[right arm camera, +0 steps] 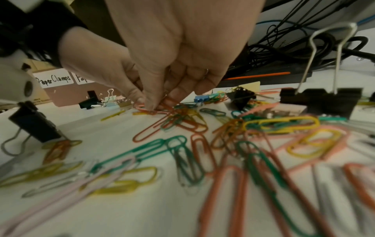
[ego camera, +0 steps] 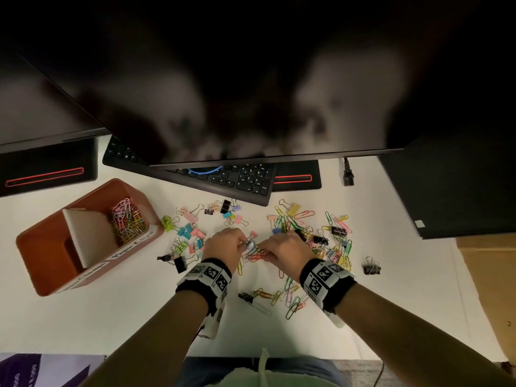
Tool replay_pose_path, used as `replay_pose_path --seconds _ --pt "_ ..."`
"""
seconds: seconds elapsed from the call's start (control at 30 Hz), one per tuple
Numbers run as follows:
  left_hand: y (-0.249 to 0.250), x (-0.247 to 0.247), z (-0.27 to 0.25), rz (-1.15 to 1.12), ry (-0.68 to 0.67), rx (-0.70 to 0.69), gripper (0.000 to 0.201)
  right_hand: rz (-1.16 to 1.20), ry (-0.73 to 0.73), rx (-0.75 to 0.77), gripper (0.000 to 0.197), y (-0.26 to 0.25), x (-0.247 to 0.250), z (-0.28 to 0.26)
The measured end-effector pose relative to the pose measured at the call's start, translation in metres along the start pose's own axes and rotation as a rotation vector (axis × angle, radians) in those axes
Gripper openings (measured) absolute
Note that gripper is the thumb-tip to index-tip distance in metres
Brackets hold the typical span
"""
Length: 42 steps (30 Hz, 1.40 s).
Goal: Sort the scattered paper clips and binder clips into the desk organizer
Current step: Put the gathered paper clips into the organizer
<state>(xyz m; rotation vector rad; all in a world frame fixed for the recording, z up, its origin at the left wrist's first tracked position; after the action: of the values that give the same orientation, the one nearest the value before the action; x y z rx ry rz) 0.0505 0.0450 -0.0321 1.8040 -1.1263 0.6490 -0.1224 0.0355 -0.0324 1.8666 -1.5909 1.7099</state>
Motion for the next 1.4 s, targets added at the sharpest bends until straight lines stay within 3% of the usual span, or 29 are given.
replay_pose_path --seconds 0.23,0.47,0.73,0.9,1.03,1.23,1.4 --pt "0.005 0.004 0.005 0.149 -0.036 -0.011 0.016 0.059 -0.074 -0.125 0.024 -0.002 0.002 0.006" --pt "0.008 0.008 0.009 0.217 -0.096 -0.077 0.015 0.002 -0.120 -0.070 0.016 -0.008 0.009 0.013" --pt "0.004 0.012 0.009 0.087 -0.103 -0.053 0.015 -0.025 -0.095 -0.068 0.021 -0.008 0.010 0.011" --pt "-0.004 0.046 -0.007 -0.130 0.059 -0.045 0.015 0.019 0.001 -0.024 0.018 -0.016 0.023 0.008" --pt "-0.024 0.098 -0.030 -0.253 0.253 -0.018 0.017 0.081 0.080 0.044 0.019 -0.054 0.049 0.020" --pt "-0.095 0.170 -0.048 -0.301 0.464 0.175 0.015 0.213 0.208 0.208 0.018 -0.158 0.077 0.080" --pt "-0.129 0.186 -0.057 -0.238 0.390 0.305 0.013 0.336 0.203 0.159 0.016 -0.226 0.057 0.136"
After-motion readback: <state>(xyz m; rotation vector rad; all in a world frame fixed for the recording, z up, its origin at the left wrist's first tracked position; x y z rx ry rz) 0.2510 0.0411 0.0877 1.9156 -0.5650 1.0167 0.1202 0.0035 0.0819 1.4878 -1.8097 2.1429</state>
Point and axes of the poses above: each hand's wrist, its own z-axis towards the middle knuckle, its own x-axis out of the back of the hand, y = z × x, the point moved 1 cm from there along z, towards the middle knuckle, and after that the axes turned 1 degree about -y, right-handed, at the moved point
